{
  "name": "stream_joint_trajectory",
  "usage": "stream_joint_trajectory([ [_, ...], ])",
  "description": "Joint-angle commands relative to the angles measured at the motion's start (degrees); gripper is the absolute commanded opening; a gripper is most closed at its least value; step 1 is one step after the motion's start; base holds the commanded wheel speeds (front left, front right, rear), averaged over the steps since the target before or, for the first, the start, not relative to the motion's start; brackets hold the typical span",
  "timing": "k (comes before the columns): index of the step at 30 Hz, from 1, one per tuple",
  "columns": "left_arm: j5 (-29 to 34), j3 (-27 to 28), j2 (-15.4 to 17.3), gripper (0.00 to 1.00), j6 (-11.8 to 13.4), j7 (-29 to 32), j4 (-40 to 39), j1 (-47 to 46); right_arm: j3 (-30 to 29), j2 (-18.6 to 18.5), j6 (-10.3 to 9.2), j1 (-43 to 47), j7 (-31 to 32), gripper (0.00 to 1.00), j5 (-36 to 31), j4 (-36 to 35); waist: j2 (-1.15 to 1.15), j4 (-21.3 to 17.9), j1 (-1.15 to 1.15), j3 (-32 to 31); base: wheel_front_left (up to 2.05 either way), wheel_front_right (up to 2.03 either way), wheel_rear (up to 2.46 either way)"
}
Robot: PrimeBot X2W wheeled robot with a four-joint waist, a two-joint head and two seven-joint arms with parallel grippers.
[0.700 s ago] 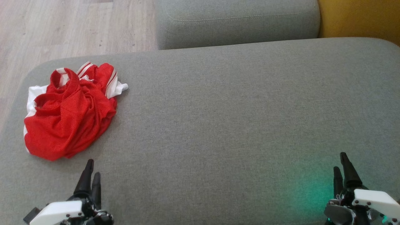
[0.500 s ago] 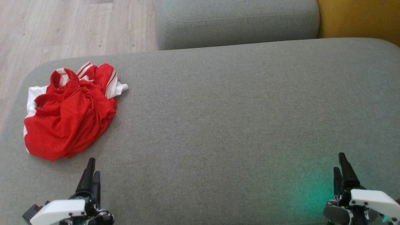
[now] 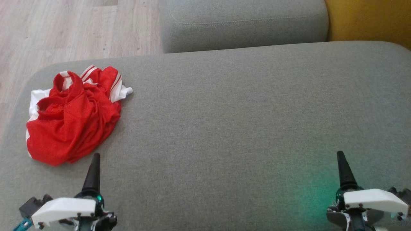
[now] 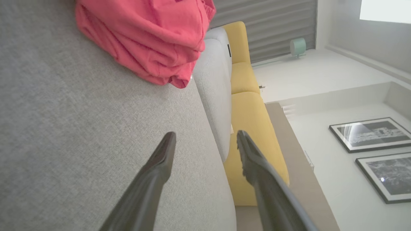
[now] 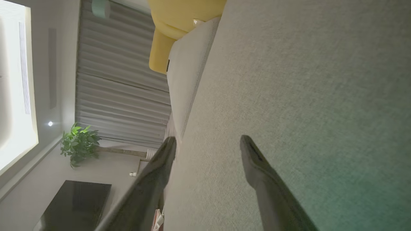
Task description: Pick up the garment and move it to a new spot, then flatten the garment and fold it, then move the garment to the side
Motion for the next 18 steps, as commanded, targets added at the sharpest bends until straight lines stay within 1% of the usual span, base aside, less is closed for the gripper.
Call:
stream_joint_trajectory([
  [1,2.2,0.0,0.6,1.00,-0.2,-0.5,-2.5,-1.7,0.8,-0.6,0.23,-2.8,-0.8,1.00,-2.1,-2.3,0.00,0.0,0.00,-0.1,0.00,0.00,0.00],
  [8,10.0,-1.3,0.9,1.00,-0.1,-1.7,-3.9,-1.2,2.4,-0.6,0.28,-2.6,-2.0,1.00,-7.9,-3.5,0.00,0.0,0.00,-0.4,0.00,0.00,0.00],
  [18,18.3,-3.5,1.7,1.00,1.9,-3.4,-5.9,-0.4,5.9,-0.7,0.36,-2.6,-3.6,1.00,-16.7,-4.8,0.00,-0.2,0.00,-0.8,0.00,0.00,0.00],
])
